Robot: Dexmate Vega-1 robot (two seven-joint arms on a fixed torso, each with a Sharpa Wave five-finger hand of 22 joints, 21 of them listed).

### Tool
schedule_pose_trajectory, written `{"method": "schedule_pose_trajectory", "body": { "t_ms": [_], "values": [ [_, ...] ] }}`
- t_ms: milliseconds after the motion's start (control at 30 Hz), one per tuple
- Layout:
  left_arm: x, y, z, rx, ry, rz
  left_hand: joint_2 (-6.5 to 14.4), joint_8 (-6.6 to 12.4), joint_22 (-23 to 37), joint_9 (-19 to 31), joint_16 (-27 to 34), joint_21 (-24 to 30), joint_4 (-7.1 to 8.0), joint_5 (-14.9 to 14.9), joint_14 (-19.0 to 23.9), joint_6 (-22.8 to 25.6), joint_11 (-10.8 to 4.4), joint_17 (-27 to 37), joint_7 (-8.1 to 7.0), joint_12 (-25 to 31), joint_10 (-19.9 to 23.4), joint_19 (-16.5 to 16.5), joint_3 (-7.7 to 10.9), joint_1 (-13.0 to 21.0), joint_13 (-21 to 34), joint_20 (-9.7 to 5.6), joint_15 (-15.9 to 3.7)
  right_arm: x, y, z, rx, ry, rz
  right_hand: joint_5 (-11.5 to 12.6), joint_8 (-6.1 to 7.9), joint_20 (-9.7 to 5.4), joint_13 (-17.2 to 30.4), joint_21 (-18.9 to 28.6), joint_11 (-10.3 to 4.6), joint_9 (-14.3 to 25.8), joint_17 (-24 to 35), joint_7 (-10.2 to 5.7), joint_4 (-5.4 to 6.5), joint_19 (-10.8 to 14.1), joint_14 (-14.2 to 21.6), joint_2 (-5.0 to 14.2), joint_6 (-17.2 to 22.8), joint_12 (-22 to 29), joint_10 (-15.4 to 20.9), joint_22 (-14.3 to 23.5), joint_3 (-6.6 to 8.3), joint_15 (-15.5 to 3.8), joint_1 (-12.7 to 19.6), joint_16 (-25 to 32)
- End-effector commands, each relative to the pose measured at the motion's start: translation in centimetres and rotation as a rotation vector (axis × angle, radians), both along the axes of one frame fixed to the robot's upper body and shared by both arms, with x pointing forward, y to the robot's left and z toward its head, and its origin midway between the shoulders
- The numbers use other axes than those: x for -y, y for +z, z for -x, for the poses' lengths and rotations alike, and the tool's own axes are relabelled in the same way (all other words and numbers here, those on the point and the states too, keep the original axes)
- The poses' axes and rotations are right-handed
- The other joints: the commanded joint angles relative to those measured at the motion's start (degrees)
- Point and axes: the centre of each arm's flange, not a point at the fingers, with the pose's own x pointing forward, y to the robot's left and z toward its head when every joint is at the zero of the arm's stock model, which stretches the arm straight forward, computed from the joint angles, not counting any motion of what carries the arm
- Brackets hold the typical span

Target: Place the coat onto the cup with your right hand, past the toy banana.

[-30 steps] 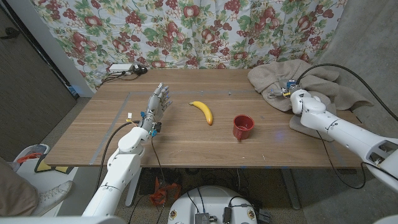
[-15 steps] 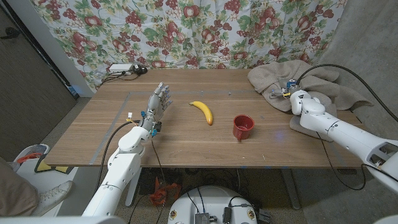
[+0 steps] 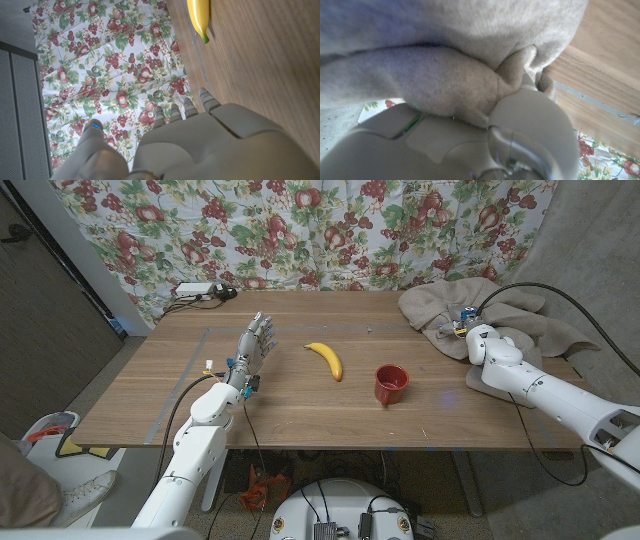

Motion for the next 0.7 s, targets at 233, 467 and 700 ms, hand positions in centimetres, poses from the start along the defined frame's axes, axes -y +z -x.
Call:
{"method": "schedule_pose_trajectory", "body": {
  "t_ms": [233,467,700],
  "values": [
    [0.06,-0.38,0.31,0.002,0.007,0.008,0.0,0.09,0.3,0.2,0.3,0.2,-0.19,0.2,-0.3,0.3,0.28,0.1,-0.08,0.5,-0.4,0.0,0.0,-0.4,0.1,0.13,-0.02,-0.28,-0.49,-0.33,0.004,0.023,-0.032,0.1,0.34,-5.56,3.2,2.8,-1.51,1.8,6.2,-0.56,0.22,5.7,4.6,0.57,1.6,4.1,1.4,1.4,-0.52,-8.19,3.4,5.1],
    [0.15,-0.57,0.41,0.002,0.008,0.011,0.0,0.12,0.4,0.2,0.3,0.2,-0.18,0.2,-0.3,0.4,0.26,0.1,-0.15,0.4,-0.5,0.0,-0.04,-0.5,0.1,0.11,-0.01,-0.37,-0.58,-0.35,0.008,0.022,-0.034,0.7,2.28,-6.09,5.3,4.2,-2.56,3.2,9.6,-3.13,0.5,6.7,6.7,1.4,6.6,7.3,3.5,1.6,-0.65,-9.32,5.1,7.4],
    [0.19,-0.6,0.45,0.003,0.008,0.01,0.0,0.15,0.4,0.2,0.3,0.2,-0.16,0.2,-0.2,0.5,0.24,0.1,-0.12,0.5,-0.5,0.1,-0.07,-0.6,0.1,0.08,0.04,-0.34,-0.59,-0.32,0.012,0.019,-0.044,1.7,3.89,-6.53,7.4,6.6,-3.52,4.8,12.9,-3.82,0.49,8.1,11.4,2.21,9.9,10.4,5.8,2.9,-0.72,-10.62,6.4,10.5]
  ]
}}
